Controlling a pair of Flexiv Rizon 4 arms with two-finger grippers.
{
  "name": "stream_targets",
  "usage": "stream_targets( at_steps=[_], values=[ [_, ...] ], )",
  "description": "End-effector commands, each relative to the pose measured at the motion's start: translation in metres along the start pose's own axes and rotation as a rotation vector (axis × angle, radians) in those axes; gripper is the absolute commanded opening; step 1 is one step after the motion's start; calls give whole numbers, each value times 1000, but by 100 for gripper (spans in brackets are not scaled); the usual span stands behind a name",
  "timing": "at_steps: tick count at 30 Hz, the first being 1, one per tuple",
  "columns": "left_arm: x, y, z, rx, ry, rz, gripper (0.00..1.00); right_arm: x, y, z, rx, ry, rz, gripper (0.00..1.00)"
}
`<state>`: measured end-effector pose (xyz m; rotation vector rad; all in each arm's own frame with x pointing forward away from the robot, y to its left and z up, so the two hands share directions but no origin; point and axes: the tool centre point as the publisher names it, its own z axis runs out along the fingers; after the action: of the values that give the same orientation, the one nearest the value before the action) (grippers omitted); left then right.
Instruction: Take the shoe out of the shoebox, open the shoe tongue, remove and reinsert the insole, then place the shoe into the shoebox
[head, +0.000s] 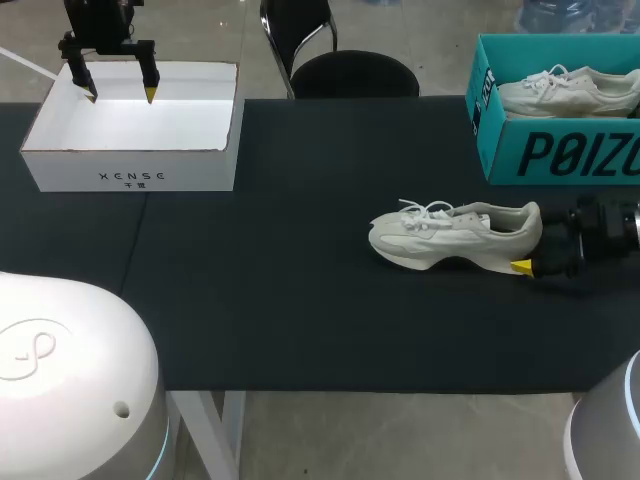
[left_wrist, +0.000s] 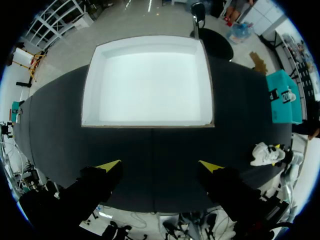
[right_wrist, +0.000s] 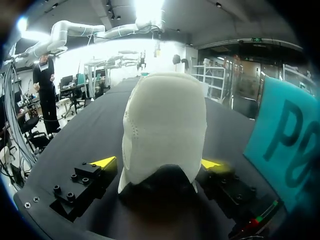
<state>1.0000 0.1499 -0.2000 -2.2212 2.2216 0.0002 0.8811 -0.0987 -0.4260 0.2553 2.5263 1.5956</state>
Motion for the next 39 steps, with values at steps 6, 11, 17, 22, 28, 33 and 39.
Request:
stream_targets(
  at_steps=[6,11,17,22,28,33,39],
  values=[
    [0,0,0,0,0,0,100,0,-9,9,8,10,5,30],
    [0,0,0,0,0,0,100,2,-17,12,12,15,13,0],
    [0,0,0,0,0,0,100,2,-19,12,19,20,22,0],
    [0,0,0,0,0,0,100,2,-19,12,19,20,22,0],
    [20,15,-6,25,4,52,100,2,-19,12,19,20,22,0],
    [75,59,-5,-4,-18,47,100,2,-19,12,19,20,22,0],
    [155,116,6,-8,28,101,100,2,-19,12,19,20,22,0]
  ],
)
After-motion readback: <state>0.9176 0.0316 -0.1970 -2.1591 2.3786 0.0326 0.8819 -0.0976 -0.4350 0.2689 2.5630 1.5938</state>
